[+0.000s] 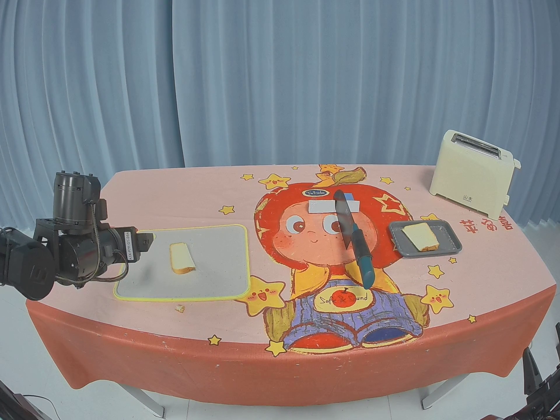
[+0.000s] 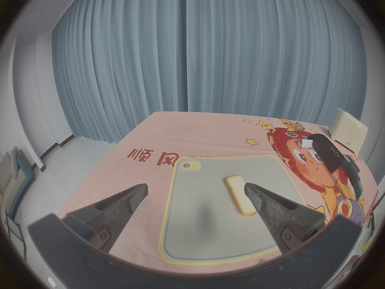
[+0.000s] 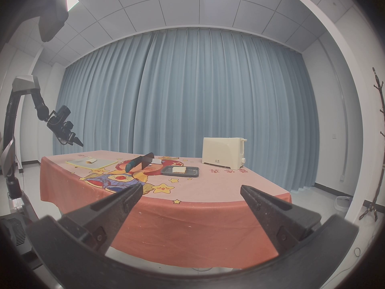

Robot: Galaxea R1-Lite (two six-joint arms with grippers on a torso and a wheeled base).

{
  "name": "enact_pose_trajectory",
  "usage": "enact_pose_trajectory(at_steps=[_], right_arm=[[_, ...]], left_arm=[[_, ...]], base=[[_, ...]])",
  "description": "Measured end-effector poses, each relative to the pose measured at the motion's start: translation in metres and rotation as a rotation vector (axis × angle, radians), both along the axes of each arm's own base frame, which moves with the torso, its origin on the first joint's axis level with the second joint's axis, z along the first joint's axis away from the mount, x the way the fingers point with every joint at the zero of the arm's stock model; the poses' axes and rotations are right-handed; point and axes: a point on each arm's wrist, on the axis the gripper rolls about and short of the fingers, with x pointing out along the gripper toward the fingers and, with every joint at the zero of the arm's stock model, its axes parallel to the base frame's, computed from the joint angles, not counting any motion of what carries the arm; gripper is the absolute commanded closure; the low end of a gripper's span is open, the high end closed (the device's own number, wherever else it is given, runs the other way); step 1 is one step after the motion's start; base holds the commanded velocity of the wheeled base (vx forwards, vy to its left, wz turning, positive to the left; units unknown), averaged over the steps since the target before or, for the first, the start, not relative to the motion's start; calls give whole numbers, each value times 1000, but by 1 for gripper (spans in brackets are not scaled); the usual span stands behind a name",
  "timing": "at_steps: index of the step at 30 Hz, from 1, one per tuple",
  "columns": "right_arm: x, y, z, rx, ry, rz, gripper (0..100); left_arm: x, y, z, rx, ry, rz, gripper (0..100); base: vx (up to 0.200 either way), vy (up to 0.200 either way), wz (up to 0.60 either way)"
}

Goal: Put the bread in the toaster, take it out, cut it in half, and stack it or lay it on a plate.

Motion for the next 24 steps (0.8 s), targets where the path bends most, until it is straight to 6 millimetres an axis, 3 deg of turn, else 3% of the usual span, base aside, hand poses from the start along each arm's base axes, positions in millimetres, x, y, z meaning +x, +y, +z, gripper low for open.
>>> enact_pose_trajectory(at_steps=[24], right_arm=[[0, 0, 0, 0, 0, 0, 0]], left_arm=[[21, -11, -27, -13, 79, 4, 0]], base=[[0, 0, 0]])
